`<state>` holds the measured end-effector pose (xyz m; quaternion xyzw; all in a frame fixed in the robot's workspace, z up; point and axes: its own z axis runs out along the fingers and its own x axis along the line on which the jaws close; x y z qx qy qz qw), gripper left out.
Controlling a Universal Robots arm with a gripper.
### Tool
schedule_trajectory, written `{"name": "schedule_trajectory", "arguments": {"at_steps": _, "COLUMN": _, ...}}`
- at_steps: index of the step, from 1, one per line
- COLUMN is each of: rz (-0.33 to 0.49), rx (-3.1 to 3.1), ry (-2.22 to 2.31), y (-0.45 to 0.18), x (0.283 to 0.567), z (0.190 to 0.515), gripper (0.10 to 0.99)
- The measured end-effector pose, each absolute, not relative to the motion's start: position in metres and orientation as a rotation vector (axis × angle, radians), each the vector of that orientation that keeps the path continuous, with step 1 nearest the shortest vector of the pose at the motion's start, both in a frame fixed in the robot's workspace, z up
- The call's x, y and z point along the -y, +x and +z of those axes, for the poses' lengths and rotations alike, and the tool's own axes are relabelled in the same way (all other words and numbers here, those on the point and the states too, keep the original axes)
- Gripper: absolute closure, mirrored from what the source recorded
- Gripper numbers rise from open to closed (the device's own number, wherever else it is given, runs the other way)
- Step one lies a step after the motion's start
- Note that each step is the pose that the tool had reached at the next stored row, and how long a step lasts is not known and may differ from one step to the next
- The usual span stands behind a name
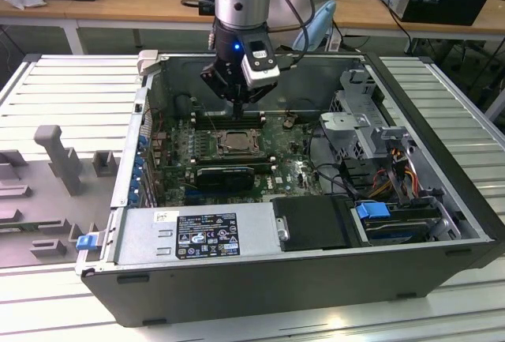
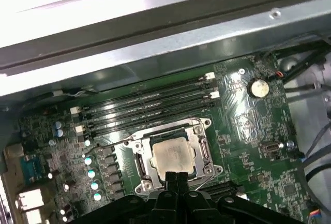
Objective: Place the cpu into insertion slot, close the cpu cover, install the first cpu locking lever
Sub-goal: 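Close the cpu cover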
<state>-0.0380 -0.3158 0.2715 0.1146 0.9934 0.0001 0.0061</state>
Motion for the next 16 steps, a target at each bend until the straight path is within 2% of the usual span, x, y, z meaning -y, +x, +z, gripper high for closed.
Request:
{"name": "schedule_trajectory", "arguments": {"at_steps": 11, "rz": 0.010, "rx": -3.129, "ry": 0.021, "y": -0.038, "x": 0.316, "z": 0.272, "gripper": 0.980}}
{"name": "schedule_trajectory", "arguments": {"at_steps": 16, "rz": 0.035, "rx": -3.129, "ry": 0.019, "y": -0.069, "x": 0.316, "z": 0.271, "gripper": 0.980}}
